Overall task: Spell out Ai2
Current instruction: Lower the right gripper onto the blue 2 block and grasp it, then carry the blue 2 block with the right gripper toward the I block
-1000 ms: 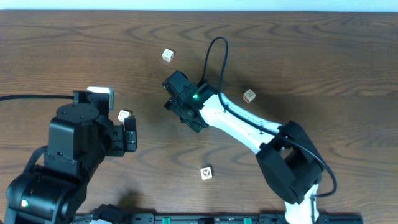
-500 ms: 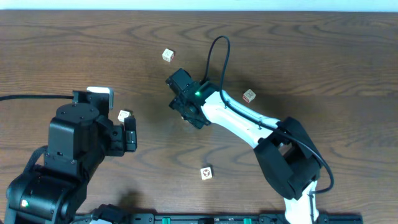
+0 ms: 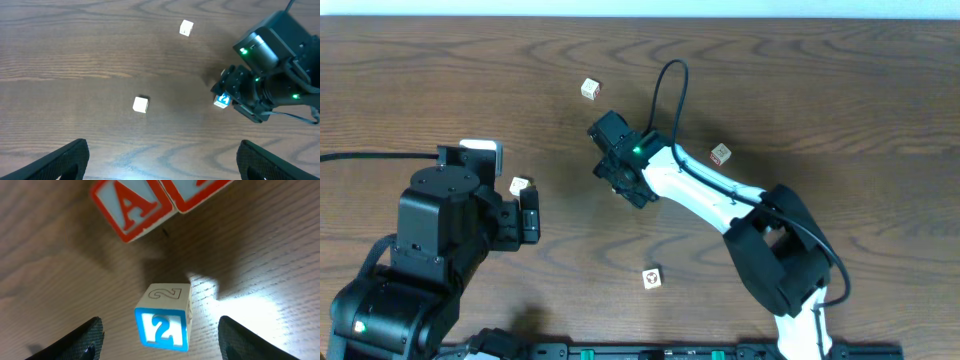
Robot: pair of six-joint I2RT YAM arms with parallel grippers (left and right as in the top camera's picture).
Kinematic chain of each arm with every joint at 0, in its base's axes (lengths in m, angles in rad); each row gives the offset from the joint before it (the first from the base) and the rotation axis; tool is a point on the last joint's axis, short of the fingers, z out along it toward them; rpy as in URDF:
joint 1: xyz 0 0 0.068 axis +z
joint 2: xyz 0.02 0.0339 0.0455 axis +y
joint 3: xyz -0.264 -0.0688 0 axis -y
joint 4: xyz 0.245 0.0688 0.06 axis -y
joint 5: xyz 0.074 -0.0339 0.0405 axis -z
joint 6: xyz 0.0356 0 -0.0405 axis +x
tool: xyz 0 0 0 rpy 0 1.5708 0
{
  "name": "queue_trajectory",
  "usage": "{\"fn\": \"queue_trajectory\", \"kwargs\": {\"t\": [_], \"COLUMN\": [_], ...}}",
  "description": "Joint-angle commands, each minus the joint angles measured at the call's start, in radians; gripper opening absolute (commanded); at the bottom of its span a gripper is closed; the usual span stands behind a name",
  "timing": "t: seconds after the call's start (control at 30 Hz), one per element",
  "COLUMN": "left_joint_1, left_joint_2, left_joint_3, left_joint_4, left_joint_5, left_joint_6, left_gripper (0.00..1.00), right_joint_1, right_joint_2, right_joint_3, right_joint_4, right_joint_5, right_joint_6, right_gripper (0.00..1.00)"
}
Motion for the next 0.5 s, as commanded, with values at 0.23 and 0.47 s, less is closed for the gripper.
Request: {"fn": "queue_trajectory", "kwargs": {"t": [0.23, 0.47], "left_joint_1": [0.002, 0.002], "left_joint_2": [-0.001, -0.001], "left_joint_3": [0.013, 0.013], "left_joint_4": [-0.004, -0.006], "left_joint_5": [-0.043, -0.043], "left_joint_6": [0.003, 0.003], "left_gripper": [0.95, 0.95], "right_joint_1": [-0.005, -0.005], "right_joint_2": [0.04, 0.039], "right_joint_3": [0.014, 0.014], "right_joint_4": [0.003, 0.002], "right_joint_5": [-0.012, -0.013], "right_joint_6": [-0.004, -0.004], "right_gripper": [0.52, 0.34]}}
